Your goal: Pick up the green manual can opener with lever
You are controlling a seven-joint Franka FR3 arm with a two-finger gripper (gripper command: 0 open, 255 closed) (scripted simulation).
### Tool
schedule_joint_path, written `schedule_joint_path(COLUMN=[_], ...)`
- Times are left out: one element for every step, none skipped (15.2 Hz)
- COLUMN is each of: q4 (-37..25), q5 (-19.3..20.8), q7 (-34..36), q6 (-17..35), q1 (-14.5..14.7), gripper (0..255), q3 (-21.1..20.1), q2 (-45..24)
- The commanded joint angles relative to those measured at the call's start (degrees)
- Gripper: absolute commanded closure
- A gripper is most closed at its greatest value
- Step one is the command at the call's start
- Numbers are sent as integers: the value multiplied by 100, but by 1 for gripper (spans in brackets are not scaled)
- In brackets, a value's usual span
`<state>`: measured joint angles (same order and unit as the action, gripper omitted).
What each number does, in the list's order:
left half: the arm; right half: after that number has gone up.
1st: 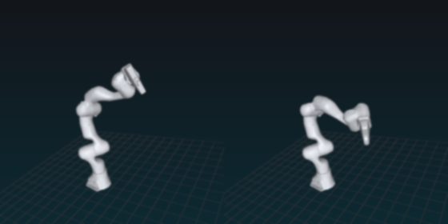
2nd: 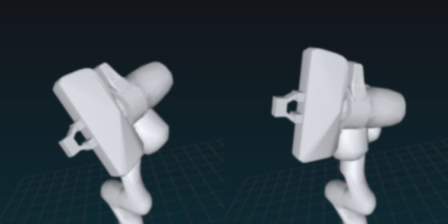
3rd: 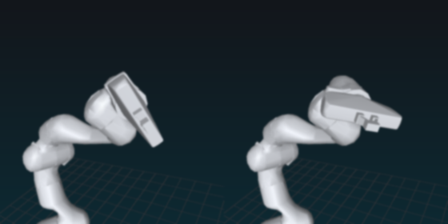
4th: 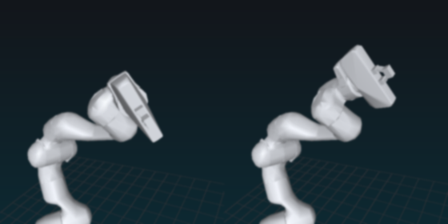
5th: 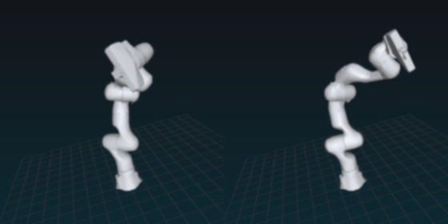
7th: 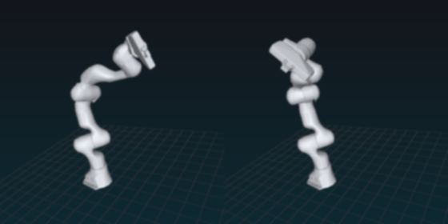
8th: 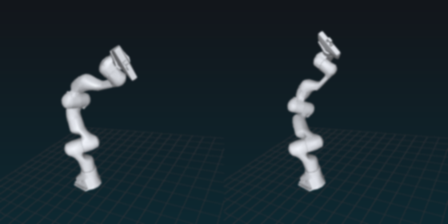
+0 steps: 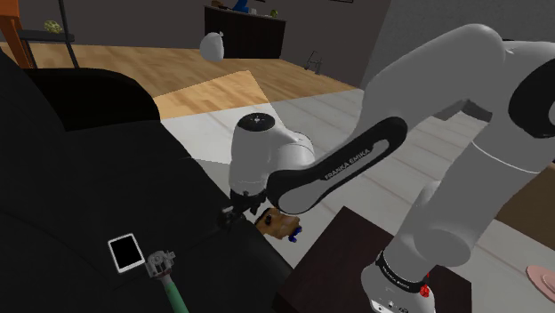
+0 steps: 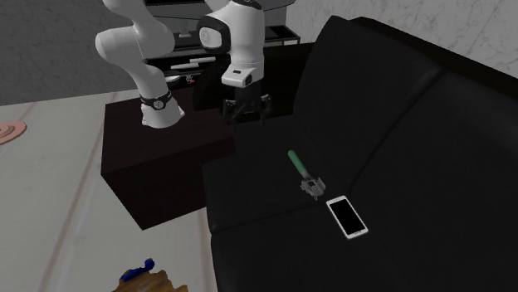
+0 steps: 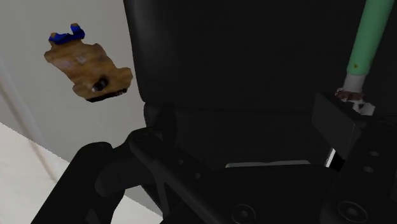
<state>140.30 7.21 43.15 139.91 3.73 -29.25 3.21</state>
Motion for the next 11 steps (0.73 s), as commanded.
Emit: schedule_joint_path(q4=[-289,-426,-571,-724,-885,-1054,-1229,-1410,-1598,-1792,-1992], q5=[475,710,944,1169,1380,1576,1754,1910,2051,2174,2283], q7=[559,814,1063,1302,1527,1737,1930,2104,2263,2406,2536], q6=[169,230,279,318,348,369,385,396,402,404,402], q1=[20,68,132,217,319,428,546,676,802,931,1057], gripper=[0,0,0,0,0,0,0,0,0,0,0], q3=[-115,-119,-105,-69,-17,43,112,191,267,344,418], q2=[-566,-824,-1082,-1336,-1585,-1831,-2071,-2305,-2536,-2763,-2987])
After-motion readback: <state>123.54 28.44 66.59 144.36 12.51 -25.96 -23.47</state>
